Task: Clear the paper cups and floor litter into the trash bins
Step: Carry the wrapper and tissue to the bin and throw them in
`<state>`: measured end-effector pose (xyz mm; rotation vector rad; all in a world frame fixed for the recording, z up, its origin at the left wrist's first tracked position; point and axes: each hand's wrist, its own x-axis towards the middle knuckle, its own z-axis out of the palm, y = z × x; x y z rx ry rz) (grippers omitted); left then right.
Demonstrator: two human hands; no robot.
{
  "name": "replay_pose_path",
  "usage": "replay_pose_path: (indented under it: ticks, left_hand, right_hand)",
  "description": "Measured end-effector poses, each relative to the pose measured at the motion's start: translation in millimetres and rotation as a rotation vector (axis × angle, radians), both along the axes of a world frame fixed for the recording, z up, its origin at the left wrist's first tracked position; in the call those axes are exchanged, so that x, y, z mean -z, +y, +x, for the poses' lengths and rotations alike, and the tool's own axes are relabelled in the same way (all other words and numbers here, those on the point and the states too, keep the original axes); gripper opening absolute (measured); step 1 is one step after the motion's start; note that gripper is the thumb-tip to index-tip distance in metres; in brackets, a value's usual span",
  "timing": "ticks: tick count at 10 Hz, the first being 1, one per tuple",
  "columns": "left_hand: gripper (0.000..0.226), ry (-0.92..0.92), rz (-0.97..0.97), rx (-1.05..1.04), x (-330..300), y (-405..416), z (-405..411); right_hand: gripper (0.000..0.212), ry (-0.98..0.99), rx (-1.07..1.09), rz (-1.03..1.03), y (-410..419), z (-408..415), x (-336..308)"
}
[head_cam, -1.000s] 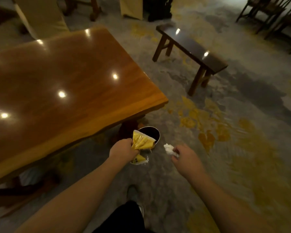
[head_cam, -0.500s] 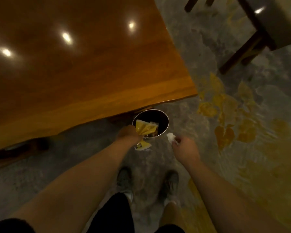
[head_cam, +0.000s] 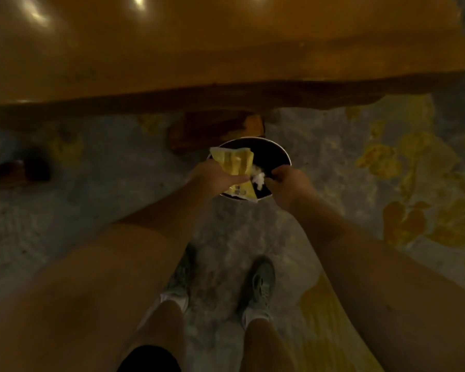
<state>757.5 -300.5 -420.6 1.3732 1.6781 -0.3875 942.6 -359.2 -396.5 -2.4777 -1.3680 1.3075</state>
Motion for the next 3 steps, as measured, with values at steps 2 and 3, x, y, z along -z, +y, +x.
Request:
replay_pose_path:
  ticks: [2, 3]
  left_hand:
    - [0.078, -0.084, -0.026, -0.026, -22.9, -19.2, -17.7]
    - [0.048, -0.107, 0.038, -0.056, -55.9, -35.3, -23.6]
  right_hand:
    - [0.017, 0.111, 0.06, 0.085, -28.1, 0.6, -43.5]
    - [0.014, 0.137, 0.032, 0.142, -46.7, 6.8, -93.0]
